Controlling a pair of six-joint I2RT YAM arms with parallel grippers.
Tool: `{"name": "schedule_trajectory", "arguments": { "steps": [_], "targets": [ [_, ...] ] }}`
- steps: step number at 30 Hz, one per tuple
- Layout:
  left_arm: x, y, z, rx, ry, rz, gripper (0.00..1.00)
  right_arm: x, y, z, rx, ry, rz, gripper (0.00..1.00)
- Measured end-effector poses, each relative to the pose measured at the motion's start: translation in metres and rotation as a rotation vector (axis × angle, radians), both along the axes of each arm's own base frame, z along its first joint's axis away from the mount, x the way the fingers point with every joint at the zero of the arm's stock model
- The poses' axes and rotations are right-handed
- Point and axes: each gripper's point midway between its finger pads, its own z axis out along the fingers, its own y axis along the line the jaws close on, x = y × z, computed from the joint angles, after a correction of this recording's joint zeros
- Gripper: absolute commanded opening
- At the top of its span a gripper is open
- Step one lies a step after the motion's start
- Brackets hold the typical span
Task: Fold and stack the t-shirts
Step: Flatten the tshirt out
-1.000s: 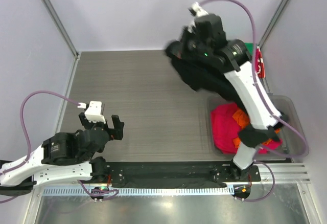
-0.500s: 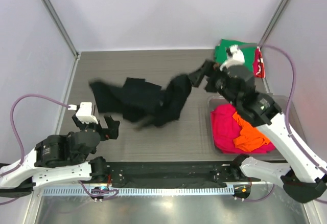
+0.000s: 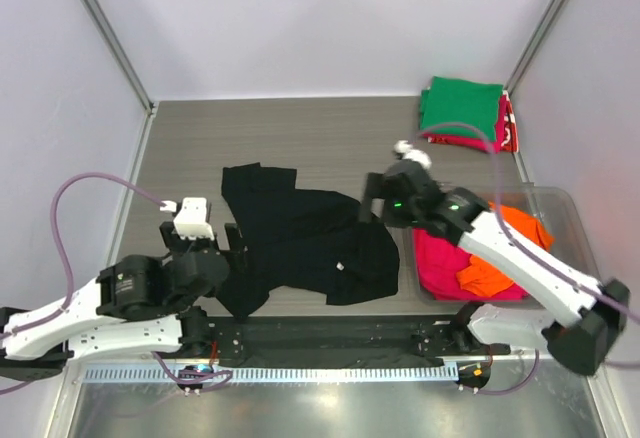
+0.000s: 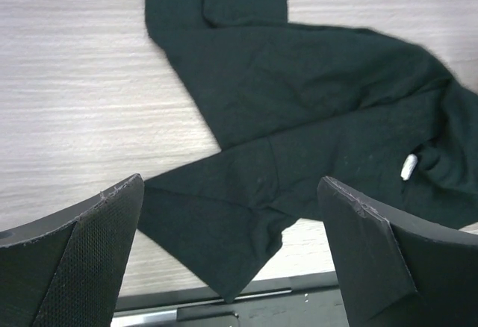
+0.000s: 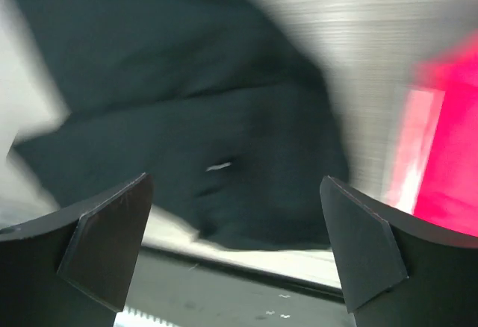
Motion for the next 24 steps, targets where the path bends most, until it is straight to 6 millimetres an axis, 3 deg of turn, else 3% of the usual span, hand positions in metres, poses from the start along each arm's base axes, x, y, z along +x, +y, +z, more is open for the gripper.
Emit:
{"name": "schedule_trajectory", "arguments": {
  "steps": [2, 4, 6, 9, 13, 17, 18, 24],
  "targets": [
    [0.0, -0.002, -0.004, 0.023, 0.015, 0.009, 1.0, -0.01, 0.059, 0.005, 0.024, -0.011, 0.172, 1.0],
    [0.0, 0.0, -0.004, 0.055, 0.032, 0.023, 1.0, -0.026, 0.11, -0.005, 0.023, 0.015, 0.313, 0.98],
    [0.0, 0.002, 0.014, 0.03, 0.025, 0.044, 1.0, -0.042, 0.158, -0.019, 0.01, 0.051, 0.432, 0.96],
    [0.003, 0.008, 0.057, -0.086, -0.029, 0.066, 1.0, -0.056, 0.234, -0.043, -0.012, 0.082, 0.581, 0.94],
    [-0.003, 0.035, 0.096, -0.248, -0.092, 0.072, 1.0, -0.061, 0.334, -0.065, 0.015, 0.068, 0.74, 0.93],
    [-0.011, 0.066, 0.111, -0.351, -0.133, 0.059, 0.98, -0.069, 0.408, -0.078, 0.052, 0.017, 0.9, 0.93],
    [-0.012, 0.069, 0.112, -0.354, -0.137, 0.05, 0.98, -0.072, 0.419, -0.081, 0.053, 0.006, 0.932, 0.93],
    [-0.016, 0.067, 0.109, -0.321, -0.128, -0.003, 0.98, -0.083, 0.452, -0.12, 0.021, -0.015, 1.073, 0.95]
  ]
}}
